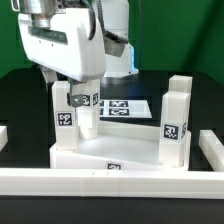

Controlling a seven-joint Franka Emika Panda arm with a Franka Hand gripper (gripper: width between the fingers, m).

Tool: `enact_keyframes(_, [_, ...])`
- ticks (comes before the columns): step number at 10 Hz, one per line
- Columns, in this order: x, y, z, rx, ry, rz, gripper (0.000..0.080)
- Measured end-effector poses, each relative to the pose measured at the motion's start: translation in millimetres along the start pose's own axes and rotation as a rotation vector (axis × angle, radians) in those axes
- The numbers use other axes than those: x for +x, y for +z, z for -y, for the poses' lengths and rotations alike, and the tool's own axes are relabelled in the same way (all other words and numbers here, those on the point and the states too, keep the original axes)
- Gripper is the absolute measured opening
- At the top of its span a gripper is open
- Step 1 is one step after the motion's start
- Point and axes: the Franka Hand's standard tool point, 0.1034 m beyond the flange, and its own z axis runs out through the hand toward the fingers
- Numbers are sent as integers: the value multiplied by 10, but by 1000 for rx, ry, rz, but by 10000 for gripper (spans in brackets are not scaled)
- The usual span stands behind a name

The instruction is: Assemble desk

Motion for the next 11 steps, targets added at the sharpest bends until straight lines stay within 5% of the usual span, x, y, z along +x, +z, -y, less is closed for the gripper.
enact_keyframes(2, [-13, -4, 22, -29, -216, -21, 649])
enact_keyframes(11, [25, -32, 39, -55, -957, -34, 635])
